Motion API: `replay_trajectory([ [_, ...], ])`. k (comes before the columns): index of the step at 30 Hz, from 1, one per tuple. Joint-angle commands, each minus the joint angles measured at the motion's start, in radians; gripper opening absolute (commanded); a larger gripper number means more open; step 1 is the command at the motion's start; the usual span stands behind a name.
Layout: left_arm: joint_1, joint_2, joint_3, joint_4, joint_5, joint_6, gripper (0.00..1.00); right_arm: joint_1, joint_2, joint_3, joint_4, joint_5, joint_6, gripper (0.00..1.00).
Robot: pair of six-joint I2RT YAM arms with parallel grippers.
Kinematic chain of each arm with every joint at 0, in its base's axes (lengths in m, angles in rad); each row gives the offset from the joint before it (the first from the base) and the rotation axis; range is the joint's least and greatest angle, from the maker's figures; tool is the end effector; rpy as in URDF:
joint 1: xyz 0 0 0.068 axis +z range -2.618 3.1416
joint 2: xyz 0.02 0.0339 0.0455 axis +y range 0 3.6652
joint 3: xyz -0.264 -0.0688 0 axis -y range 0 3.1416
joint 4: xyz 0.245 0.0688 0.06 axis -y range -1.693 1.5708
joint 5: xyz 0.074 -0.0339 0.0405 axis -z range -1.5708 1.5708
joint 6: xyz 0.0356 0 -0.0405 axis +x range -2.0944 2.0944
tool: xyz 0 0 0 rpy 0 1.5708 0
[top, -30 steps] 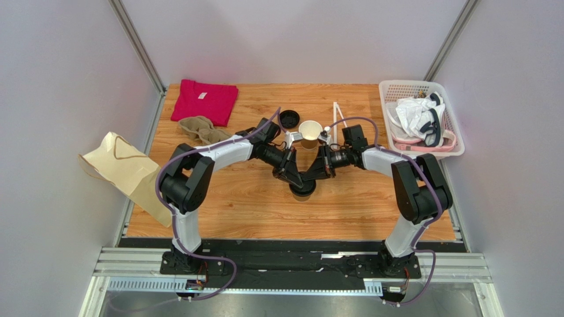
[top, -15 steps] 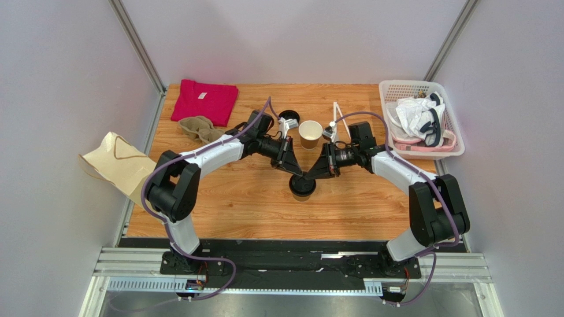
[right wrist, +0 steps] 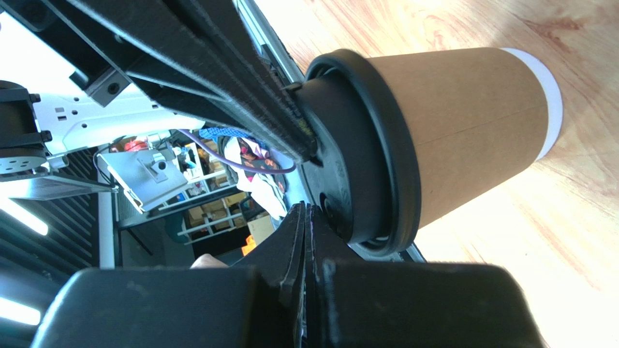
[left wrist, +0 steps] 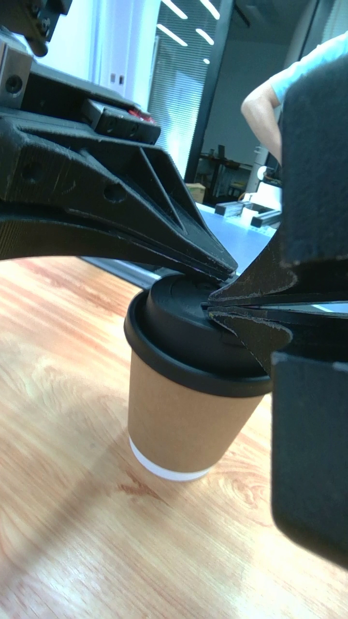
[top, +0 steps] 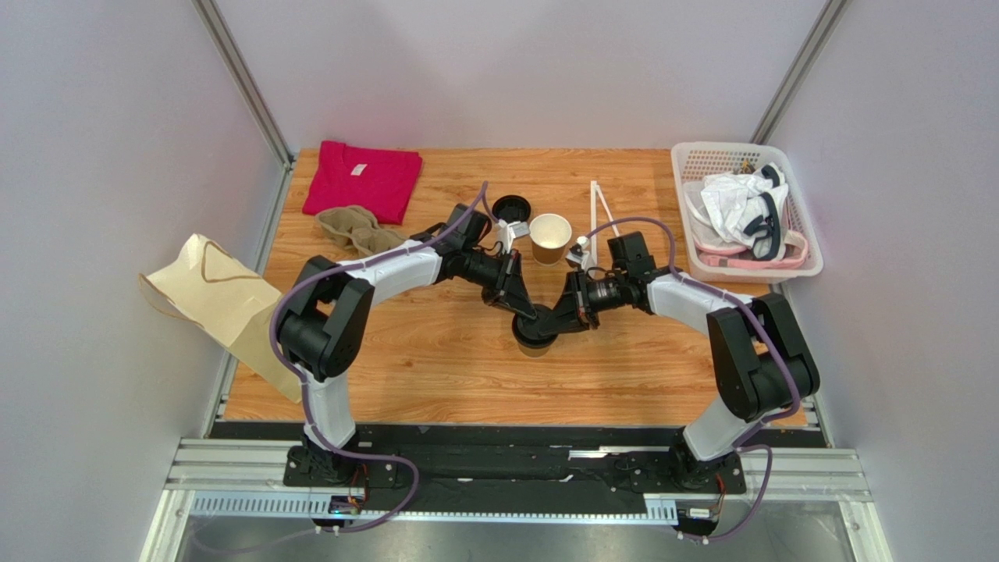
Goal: Pack the takeout coffee
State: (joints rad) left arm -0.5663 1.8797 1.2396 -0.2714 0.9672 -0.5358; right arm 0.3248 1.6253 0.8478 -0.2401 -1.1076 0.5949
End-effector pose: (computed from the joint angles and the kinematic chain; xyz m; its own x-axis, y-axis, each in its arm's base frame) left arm 0.3136 -0.2341 0.1923 -0.9463 0.2582 -0.1945 0.2873 0.3957 -0.8723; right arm 0.2726 0.1254 0.1715 -0.9974 -0.0716 -0.0086 -0.0351 0.3786 0.9249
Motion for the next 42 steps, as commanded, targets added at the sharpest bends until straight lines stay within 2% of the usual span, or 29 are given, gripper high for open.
replay_trajectory([
  [1,-0.007,0.018,0.043,-0.023,-0.039,0.036,0.07,0.005,0.039,-0.010,0.013,0.018,-0.015,0.00],
  [16,-0.003,0.061,0.046,-0.081,-0.096,0.063,0.06,-0.021,0.215,0.005,-0.106,0.089,-0.204,0.00],
  [26,0.006,0.070,0.049,-0.098,-0.124,0.066,0.06,-0.021,0.234,0.002,-0.149,0.221,-0.293,0.00],
  [29,0.006,0.067,0.050,-0.095,-0.111,0.066,0.06,-0.020,0.234,0.020,-0.160,0.169,-0.299,0.00],
  [35,-0.004,0.042,0.047,-0.092,-0.102,0.076,0.05,0.008,0.062,0.129,-0.198,0.016,-0.248,0.00],
  [40,-0.018,0.032,0.047,-0.094,-0.105,0.080,0.05,0.046,-0.096,0.177,-0.208,-0.041,-0.167,0.00],
  [42,-0.021,0.030,0.049,-0.092,-0.107,0.079,0.05,0.053,-0.130,0.166,-0.163,-0.055,-0.114,0.00],
])
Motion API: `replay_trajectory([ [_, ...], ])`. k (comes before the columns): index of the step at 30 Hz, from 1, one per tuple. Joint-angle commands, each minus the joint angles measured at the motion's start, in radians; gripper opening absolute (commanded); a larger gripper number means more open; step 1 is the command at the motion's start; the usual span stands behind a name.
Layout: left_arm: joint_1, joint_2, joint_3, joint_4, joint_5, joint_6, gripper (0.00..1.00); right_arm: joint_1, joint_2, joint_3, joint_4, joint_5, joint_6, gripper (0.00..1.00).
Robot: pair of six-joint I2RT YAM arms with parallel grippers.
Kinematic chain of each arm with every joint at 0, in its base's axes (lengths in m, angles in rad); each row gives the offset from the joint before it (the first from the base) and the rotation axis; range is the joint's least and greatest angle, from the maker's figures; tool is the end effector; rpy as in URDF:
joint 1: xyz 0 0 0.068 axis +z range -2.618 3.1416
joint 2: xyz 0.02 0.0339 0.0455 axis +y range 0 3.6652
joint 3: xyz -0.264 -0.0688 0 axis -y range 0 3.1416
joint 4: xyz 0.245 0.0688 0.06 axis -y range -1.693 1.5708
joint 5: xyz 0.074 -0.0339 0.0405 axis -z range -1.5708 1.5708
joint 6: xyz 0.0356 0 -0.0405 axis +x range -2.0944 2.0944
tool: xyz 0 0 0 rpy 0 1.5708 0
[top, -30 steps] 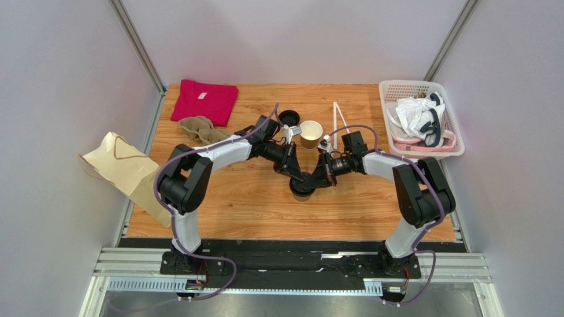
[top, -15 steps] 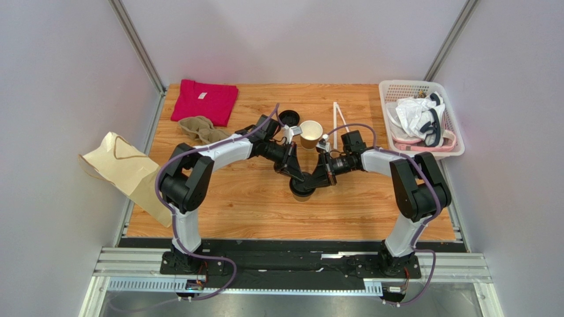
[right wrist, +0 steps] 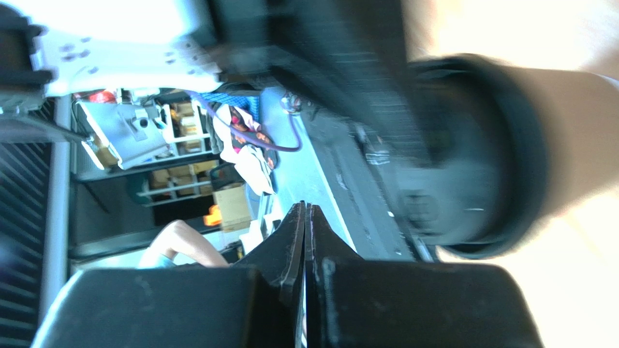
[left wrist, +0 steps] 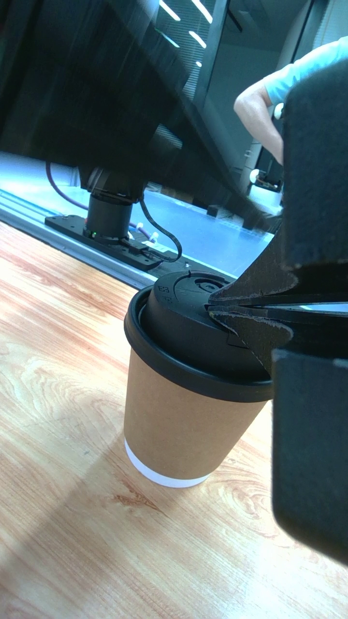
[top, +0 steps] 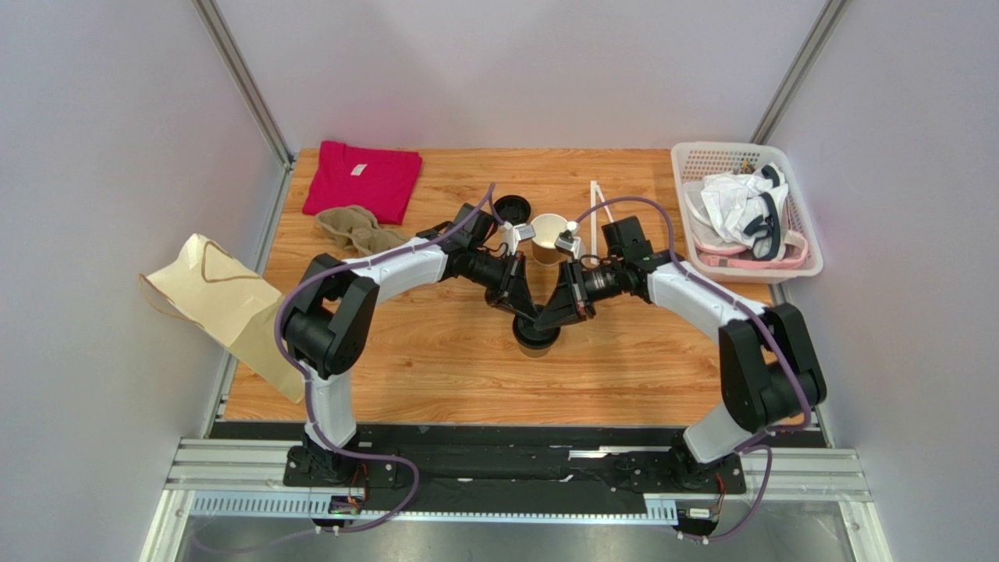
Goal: Pack the takeout coffee
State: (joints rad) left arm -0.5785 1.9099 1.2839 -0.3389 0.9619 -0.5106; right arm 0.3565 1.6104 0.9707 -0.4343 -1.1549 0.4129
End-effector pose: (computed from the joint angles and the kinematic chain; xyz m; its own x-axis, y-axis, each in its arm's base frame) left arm 0.3150 -0.2406 0.1900 -0.9444 0.2829 -0.1673 0.2777 0.4146 -0.8666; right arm 0.2744 0.1369 0.2015 -0.9751 -0.1902 -0.1139 -0.1728 0.3305 0.9278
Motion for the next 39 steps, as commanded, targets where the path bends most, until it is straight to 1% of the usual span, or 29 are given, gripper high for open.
replay_trajectory([
  [1,-0.012,-0.003,0.003,-0.026,-0.101,0.055,0.05,0.021,-0.145,0.037,0.052,-0.012,0.122,0.00],
  [4,-0.012,-0.002,0.006,-0.034,-0.107,0.060,0.05,0.021,-0.167,0.022,0.098,-0.011,0.185,0.00],
  [6,-0.012,0.000,0.008,-0.034,-0.106,0.061,0.05,0.021,-0.165,0.002,0.127,0.000,0.188,0.00],
  [10,-0.012,0.008,0.011,-0.034,-0.106,0.057,0.05,0.021,-0.078,-0.046,0.153,0.018,0.153,0.00],
  [12,-0.011,0.009,0.012,-0.035,-0.106,0.061,0.05,0.021,0.006,-0.072,0.154,0.037,0.104,0.00],
  [13,-0.012,0.014,0.012,-0.038,-0.109,0.061,0.05,0.022,0.040,-0.076,0.119,0.059,0.077,0.00],
  [14,-0.012,0.015,0.014,-0.041,-0.109,0.063,0.05,0.021,0.069,-0.078,0.091,0.076,-0.006,0.00],
  [15,-0.011,0.017,0.015,-0.045,-0.111,0.066,0.05,0.019,0.119,-0.090,0.074,0.086,-0.038,0.00],
  [17,-0.009,0.023,0.017,-0.055,-0.118,0.067,0.05,0.016,0.150,-0.105,0.019,0.139,-0.115,0.00],
  [20,-0.007,0.029,0.022,-0.061,-0.126,0.070,0.05,-0.019,0.174,-0.099,-0.003,0.150,-0.120,0.00],
  [24,-0.007,0.029,0.020,-0.064,-0.134,0.069,0.04,-0.027,0.125,-0.027,-0.018,0.117,-0.083,0.00],
  [26,-0.006,0.029,0.020,-0.066,-0.134,0.069,0.04,-0.022,0.063,0.012,-0.021,0.071,-0.054,0.00],
  [29,-0.007,0.023,0.020,-0.063,-0.130,0.070,0.04,-0.014,-0.042,0.057,0.003,0.015,0.026,0.00],
  [30,-0.007,0.023,0.020,-0.060,-0.130,0.070,0.04,-0.013,-0.068,0.063,0.017,-0.002,0.076,0.00],
  [32,-0.007,0.023,0.020,-0.061,-0.130,0.069,0.04,-0.010,-0.131,0.082,0.051,-0.012,0.119,0.00],
  [35,-0.007,0.023,0.020,-0.061,-0.130,0.069,0.04,-0.004,-0.171,0.092,0.069,-0.020,0.161,0.00],
  [39,-0.007,0.024,0.018,-0.060,-0.127,0.069,0.04,0.002,-0.149,0.056,0.094,-0.006,0.150,0.00],
])
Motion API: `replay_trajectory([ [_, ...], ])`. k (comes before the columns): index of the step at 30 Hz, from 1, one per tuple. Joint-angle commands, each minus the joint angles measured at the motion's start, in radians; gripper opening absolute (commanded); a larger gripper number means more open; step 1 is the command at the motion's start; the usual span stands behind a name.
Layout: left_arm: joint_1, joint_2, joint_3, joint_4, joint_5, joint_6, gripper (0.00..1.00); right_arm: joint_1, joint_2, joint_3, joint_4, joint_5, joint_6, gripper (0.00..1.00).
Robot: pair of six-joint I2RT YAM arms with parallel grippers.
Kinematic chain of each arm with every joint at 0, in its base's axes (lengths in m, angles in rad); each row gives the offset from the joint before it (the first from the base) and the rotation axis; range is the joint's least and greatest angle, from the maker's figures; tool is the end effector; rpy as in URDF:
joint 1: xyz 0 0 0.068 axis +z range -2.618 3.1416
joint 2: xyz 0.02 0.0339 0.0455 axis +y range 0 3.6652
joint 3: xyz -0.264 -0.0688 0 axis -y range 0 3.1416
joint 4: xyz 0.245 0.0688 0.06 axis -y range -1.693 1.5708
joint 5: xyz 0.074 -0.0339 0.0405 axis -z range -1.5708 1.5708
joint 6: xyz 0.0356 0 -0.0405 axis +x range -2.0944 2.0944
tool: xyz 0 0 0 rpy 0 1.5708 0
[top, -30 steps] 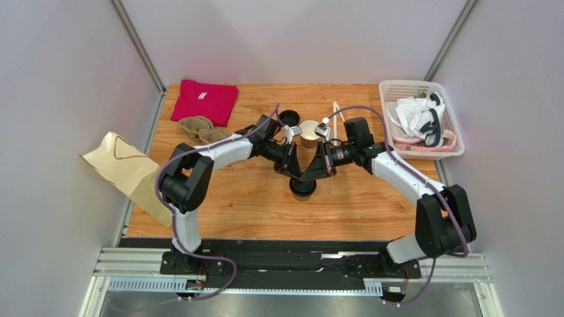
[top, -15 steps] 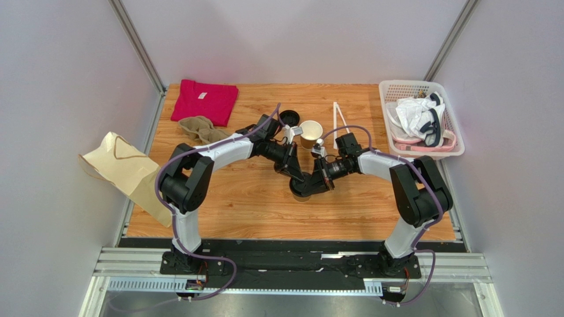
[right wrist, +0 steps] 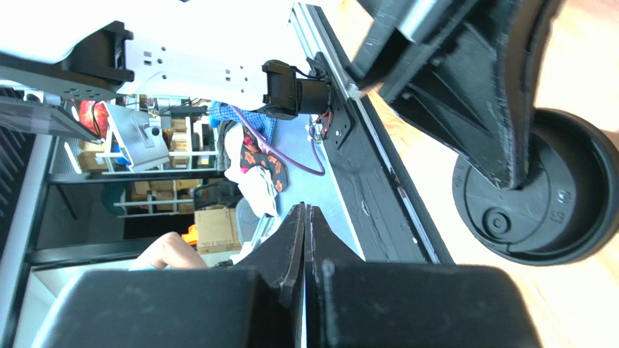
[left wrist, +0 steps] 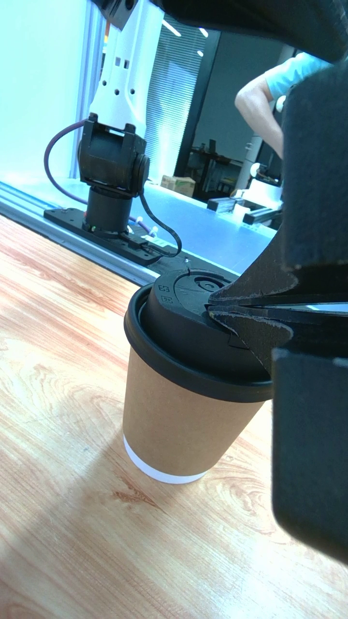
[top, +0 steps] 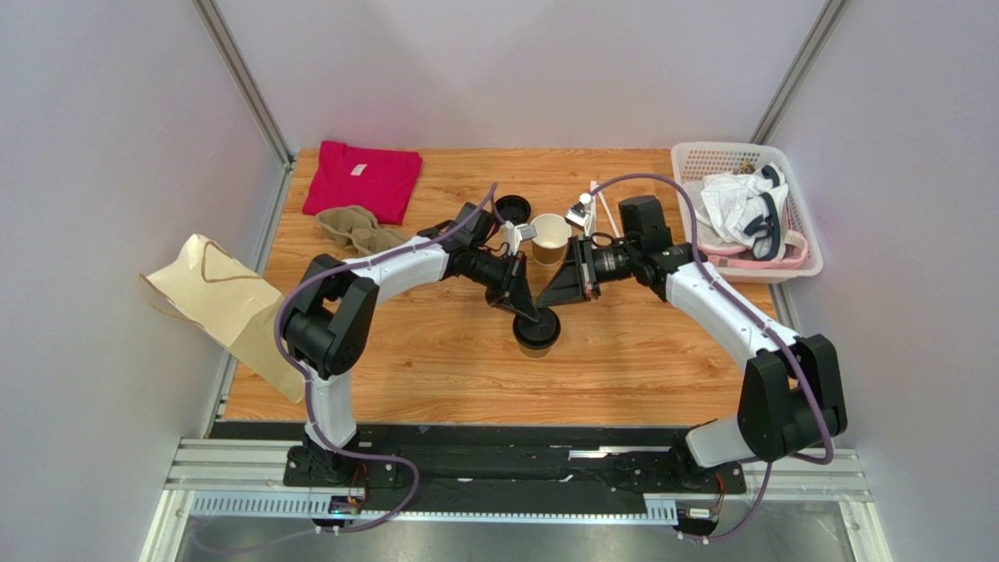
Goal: Pack the takeout coffee
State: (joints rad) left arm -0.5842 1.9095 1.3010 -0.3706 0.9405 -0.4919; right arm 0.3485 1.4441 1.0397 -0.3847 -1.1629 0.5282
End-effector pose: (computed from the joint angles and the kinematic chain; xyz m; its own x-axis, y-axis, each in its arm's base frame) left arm 0.3145 -0.2424 0.1928 -0.9413 0.2887 -0.1750 0.2908 0.4305 -0.8545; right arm 0.2685 0.1323 0.2716 -0.9507 -0.1327 -0.2801 -0.3058 0.2534 0.9177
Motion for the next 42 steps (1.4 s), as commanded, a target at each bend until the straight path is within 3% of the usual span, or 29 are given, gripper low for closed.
replay_trajectory([
  [1,-0.002,0.025,0.001,-0.027,-0.106,0.049,0.04,0.012,0.031,-0.030,0.053,0.006,0.026,0.00],
  [11,-0.002,0.042,0.006,-0.045,-0.120,0.050,0.04,0.026,0.325,-0.165,-0.040,0.209,-0.240,0.00],
  [19,-0.002,0.037,0.001,-0.041,-0.124,0.053,0.04,0.030,0.153,-0.008,-0.144,0.115,-0.252,0.00],
  [23,0.000,0.034,0.001,-0.037,-0.124,0.052,0.04,0.066,0.011,0.089,-0.233,0.179,-0.329,0.09],
  [28,-0.002,0.028,-0.002,-0.041,-0.128,0.055,0.04,0.142,-0.086,0.189,-0.402,0.464,-0.469,0.17],
  [32,-0.002,0.025,-0.006,-0.037,-0.131,0.052,0.04,0.289,-0.117,0.237,-0.490,0.748,-0.560,0.17],
  [38,-0.002,0.028,-0.002,-0.040,-0.131,0.049,0.04,0.454,-0.120,0.157,-0.427,1.017,-0.583,0.16],
  [42,0.000,0.031,-0.003,-0.037,-0.131,0.050,0.04,0.475,-0.093,0.114,-0.372,1.074,-0.571,0.16],
])
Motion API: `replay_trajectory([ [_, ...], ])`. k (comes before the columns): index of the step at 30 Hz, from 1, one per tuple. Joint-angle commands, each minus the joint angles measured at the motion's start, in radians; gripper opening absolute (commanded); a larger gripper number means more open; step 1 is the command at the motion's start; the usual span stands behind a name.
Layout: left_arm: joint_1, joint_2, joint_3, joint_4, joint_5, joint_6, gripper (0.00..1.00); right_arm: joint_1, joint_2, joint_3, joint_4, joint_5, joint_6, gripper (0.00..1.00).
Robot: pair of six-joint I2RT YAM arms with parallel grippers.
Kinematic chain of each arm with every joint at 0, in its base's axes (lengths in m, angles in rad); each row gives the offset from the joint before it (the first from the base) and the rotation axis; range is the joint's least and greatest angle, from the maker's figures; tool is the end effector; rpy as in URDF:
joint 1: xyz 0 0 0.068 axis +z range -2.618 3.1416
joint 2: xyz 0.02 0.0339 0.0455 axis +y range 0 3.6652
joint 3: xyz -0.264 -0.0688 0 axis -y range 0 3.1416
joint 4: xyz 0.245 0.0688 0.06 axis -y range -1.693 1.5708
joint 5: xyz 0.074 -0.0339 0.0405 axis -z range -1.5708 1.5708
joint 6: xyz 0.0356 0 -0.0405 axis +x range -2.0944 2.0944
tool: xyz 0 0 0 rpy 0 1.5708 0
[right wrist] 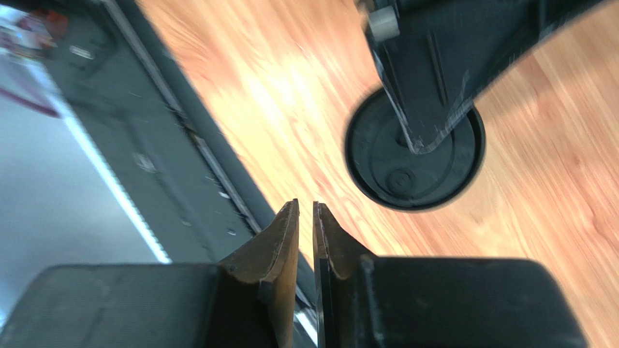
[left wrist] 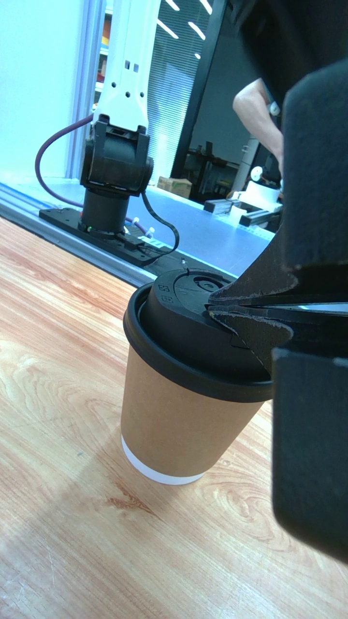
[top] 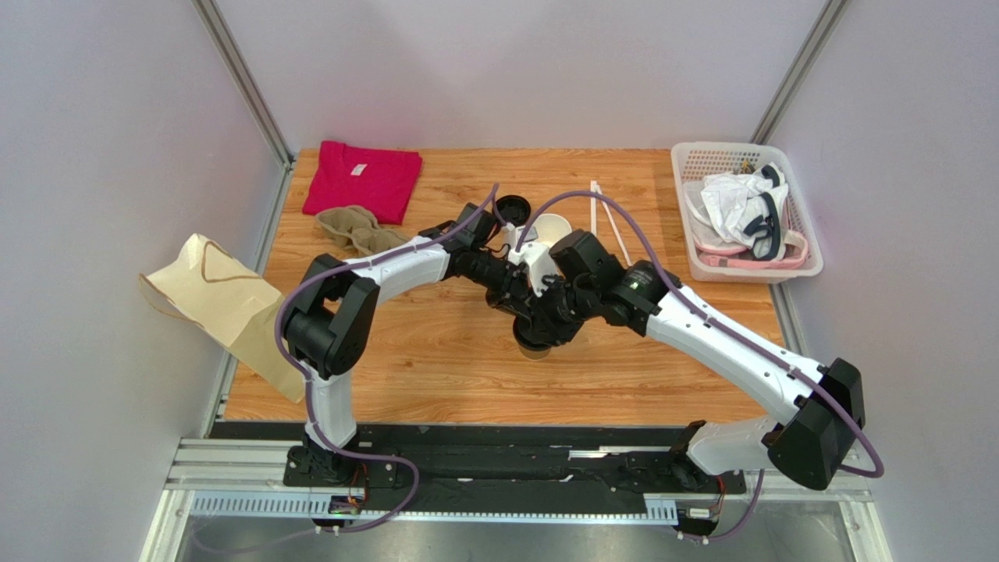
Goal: Pack the takeout coffee
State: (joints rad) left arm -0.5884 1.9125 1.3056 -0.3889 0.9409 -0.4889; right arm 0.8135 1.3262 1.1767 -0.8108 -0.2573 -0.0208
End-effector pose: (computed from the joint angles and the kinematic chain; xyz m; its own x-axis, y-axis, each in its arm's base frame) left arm 0.3131 -0.2435 0.1921 -0.9415 0.2956 -0.1616 0.2835 0.4360 -0.8541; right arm 0.1785 0.2020 0.3036 -0.5460 -0.6069 -0.5775 -0.8145 0.5458 0.1965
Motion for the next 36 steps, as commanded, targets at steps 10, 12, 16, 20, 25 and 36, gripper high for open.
replay_trajectory([
  [10,0.002,0.030,-0.006,-0.021,-0.129,0.047,0.04,0.013,0.050,0.040,0.015,0.193,-0.014,0.14],
  [12,0.002,0.028,-0.008,-0.024,-0.128,0.052,0.04,0.001,0.050,0.081,-0.008,0.178,-0.013,0.14],
  [16,0.002,0.023,-0.006,-0.025,-0.132,0.052,0.04,-0.010,0.057,0.138,-0.048,0.159,-0.005,0.13],
  [20,0.002,0.023,-0.008,-0.022,-0.129,0.052,0.04,-0.010,0.062,0.106,-0.022,0.165,0.008,0.13],
  [25,0.002,0.029,-0.009,-0.021,-0.128,0.050,0.04,-0.008,0.091,-0.004,0.068,0.168,0.009,0.12],
  [36,0.002,0.039,-0.003,-0.034,-0.140,0.058,0.04,-0.007,0.119,-0.048,0.056,0.152,-0.031,0.09],
])
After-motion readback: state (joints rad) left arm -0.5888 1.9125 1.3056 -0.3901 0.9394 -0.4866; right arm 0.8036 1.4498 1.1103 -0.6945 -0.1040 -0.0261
